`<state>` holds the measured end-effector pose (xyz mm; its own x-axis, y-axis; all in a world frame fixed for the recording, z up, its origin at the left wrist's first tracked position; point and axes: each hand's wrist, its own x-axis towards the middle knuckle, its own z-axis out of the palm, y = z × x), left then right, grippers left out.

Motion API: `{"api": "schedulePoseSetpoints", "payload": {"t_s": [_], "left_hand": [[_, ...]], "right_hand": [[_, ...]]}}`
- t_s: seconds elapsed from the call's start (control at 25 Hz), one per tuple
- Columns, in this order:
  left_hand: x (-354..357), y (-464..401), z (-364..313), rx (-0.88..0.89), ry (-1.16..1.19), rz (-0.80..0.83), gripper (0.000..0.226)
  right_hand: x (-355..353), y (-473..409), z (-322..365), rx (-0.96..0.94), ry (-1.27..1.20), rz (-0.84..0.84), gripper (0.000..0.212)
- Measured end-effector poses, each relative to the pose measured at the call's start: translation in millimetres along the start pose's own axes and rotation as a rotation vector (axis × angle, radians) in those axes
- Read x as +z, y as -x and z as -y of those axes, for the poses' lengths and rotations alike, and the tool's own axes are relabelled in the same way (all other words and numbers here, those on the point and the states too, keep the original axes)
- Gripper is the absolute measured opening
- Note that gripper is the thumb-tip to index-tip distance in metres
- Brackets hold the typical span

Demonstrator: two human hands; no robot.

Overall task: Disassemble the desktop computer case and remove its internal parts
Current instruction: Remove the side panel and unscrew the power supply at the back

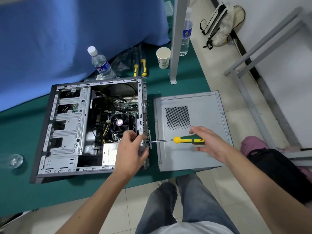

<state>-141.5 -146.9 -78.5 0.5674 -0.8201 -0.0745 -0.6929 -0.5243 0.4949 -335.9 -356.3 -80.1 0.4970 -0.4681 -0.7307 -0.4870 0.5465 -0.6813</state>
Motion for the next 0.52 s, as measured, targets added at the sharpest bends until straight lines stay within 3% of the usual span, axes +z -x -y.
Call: {"api": "schedulePoseSetpoints", "payload": {"t_s": [0.08,0.28,0.36,0.44,0.52], "left_hand": [[-2,-6,-4,-0.018,-0.048,0.034,0.027],[-3,-13,-11,-0.047,-0.157,0.112,0.020],[-4,-14,-12,-0.070,-0.153,0.124,0.022],[-6,-14,-12,-0.073,-0.139,0.136,0.025],[-8,-14,-11,-0.068,-0.137,0.152,0.028]], "right_hand": [[1,-2,-1,0.011,0.110,-0.038,0.027],[-2,-3,-2,0.014,0.210,-0.001,0.025],[-5,-4,-3,-0.039,0.047,0.034,0.008],[-7,-3,-3,-0.079,-0.091,0.083,0.035],[-7,-2,-4,-0.085,-0.119,0.102,0.033]]}}
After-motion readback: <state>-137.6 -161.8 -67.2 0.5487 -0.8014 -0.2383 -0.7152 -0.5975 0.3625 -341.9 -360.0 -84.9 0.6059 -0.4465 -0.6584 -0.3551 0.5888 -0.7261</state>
